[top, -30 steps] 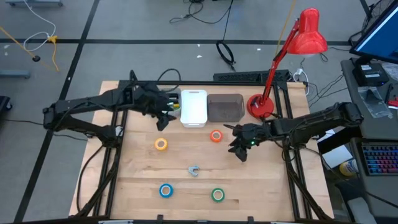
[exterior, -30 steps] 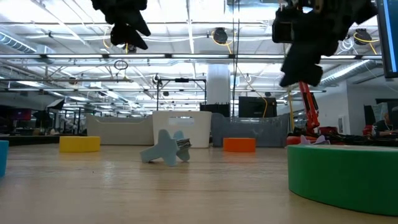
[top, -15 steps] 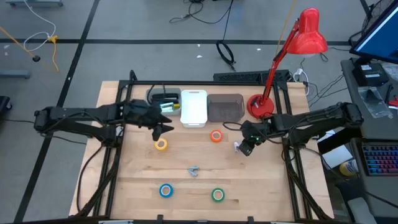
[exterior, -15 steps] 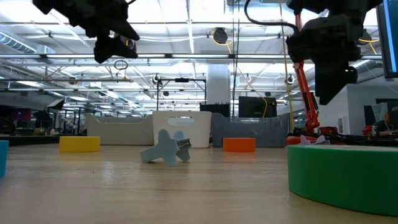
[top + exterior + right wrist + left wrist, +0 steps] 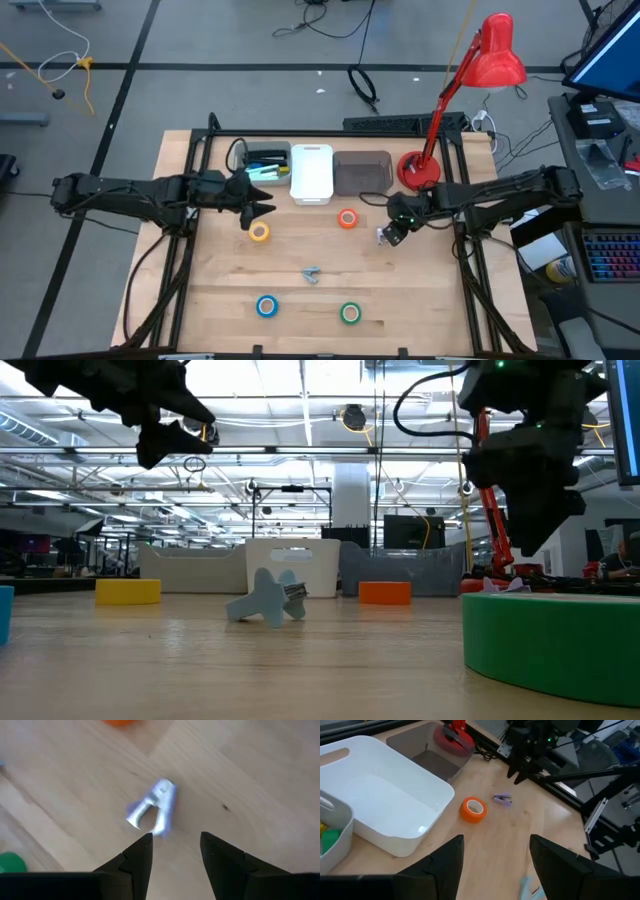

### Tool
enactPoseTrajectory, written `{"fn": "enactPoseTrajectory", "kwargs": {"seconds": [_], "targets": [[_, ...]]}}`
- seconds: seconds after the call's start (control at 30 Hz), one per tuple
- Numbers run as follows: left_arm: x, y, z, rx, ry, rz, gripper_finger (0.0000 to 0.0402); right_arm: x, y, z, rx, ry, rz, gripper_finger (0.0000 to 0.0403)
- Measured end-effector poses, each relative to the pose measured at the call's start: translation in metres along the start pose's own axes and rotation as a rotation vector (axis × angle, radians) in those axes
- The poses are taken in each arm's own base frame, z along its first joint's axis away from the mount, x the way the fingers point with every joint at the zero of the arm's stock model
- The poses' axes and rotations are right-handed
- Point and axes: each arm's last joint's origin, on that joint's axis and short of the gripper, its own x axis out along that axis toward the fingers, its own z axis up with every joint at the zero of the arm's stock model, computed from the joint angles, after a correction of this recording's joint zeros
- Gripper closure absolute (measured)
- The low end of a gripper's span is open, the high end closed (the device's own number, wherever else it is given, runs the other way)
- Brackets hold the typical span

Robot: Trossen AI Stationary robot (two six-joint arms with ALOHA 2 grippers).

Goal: Pick and place Stapler, Stapler remover, tape
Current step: Put the purple staple remover into the white bin

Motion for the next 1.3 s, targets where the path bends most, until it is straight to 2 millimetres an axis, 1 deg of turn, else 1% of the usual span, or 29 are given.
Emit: {"fn": "enactPoseTrajectory", "kwargs": {"seconds": [0.17, 0.3, 0.43, 0.53, 0.7, 1.0, 1.13, 1.3], "targets": [[0.000, -0.001, 0.000, -0.004, -0.006, -0.004, 0.0174, 0.008, -0.001, 0.000, 0.001, -0.029, 0.045, 0.0246], [0.000, -0.001, 0.001, -0.004, -0.006, -0.004, 0.0174, 0.018, -0.009, -0.006, 0.027, -0.001, 0.041, 0.0246], [0.000, -0.001, 0.001, -0.004, -0.010, -0.004, 0.0174, 0.026, -0.012, -0.008, 0.044, -0.018, 0.067, 0.0246], [0.000, -0.001, 0.002, -0.005, -0.023, -0.012, 0.0174, 0.027, -0.010, -0.007, 0.043, -0.042, 0.097, 0.0246], [0.000, -0.001, 0.002, -0.005, -0.026, -0.011, 0.0174, 0.029, -0.011, -0.008, 0.041, -0.042, 0.096, 0.0246], [0.000, -0.001, 0.002, -0.001, -0.026, -0.009, 0.0174, 0.042, -0.010, -0.006, 0.031, -0.020, 0.064, 0.0247], [0.000, -0.001, 0.002, -0.001, -0.026, -0.009, 0.0174, 0.043, -0.009, -0.006, 0.027, -0.019, 0.062, 0.0262], [0.000, -0.001, 0.002, 0.000, -0.026, -0.008, 0.0174, 0.043, -0.009, -0.006, 0.014, -0.020, 0.064, 0.0295]]}}
